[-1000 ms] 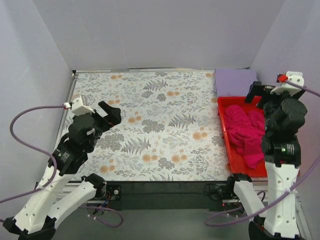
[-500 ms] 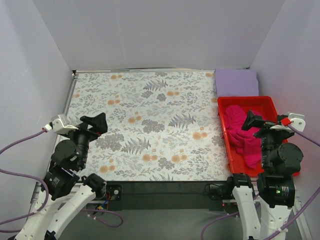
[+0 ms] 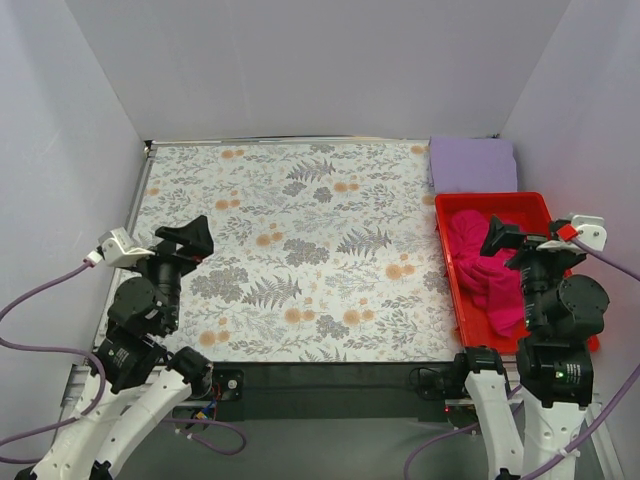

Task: Fold and stack the t-shirts
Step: Neatly place the folded tshirt to the corner

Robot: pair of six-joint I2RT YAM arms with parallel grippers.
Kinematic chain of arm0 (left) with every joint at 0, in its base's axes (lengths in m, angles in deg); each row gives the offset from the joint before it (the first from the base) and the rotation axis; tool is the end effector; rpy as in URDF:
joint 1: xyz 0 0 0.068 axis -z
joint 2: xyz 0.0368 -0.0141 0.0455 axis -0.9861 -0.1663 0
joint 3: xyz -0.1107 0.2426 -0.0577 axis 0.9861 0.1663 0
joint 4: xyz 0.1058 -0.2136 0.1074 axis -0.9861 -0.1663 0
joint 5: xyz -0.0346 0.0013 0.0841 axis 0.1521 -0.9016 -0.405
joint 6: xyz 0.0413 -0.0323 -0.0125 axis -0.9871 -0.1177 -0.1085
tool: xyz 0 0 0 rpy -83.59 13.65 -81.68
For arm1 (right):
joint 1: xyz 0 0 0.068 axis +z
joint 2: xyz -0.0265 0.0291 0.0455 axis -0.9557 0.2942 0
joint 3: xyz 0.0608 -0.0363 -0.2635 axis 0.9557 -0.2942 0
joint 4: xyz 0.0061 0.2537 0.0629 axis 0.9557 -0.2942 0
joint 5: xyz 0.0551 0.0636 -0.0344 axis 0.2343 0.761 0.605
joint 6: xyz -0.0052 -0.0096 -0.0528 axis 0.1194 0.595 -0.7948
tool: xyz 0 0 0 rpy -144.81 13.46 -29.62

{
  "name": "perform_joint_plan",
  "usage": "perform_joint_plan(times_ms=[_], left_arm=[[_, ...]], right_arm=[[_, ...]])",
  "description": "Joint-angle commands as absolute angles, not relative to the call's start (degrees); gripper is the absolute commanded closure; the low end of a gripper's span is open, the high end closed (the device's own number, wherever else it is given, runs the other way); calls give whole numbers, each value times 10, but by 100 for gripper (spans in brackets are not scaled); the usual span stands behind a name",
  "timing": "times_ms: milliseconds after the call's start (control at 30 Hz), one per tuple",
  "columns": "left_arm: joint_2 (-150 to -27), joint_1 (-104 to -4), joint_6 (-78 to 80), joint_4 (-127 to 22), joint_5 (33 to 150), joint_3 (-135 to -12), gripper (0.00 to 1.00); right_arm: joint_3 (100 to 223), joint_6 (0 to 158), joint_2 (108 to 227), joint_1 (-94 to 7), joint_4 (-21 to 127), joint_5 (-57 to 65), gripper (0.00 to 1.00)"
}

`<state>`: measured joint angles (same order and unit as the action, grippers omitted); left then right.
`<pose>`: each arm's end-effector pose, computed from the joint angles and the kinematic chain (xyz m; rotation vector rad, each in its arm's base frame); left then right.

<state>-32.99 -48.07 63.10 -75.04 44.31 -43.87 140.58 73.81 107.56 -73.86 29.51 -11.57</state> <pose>0.0779 -0.0229 0.3574 -1.0550 1.2316 -0.9323 0.0520 -0.0060 0.4134 0.1507 1.3948 -0.0869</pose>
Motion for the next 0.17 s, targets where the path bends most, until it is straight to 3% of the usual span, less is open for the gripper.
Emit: perform_joint_plan(times_ms=[0, 133], left_arm=[[-352, -483, 634, -726, 430, -434, 2], [-361, -483, 634, -724, 434, -434, 2]], right_arm=[[1427, 724, 1085, -733, 318, -100, 2], [1419, 723, 1081, -730, 318, -96, 2]])
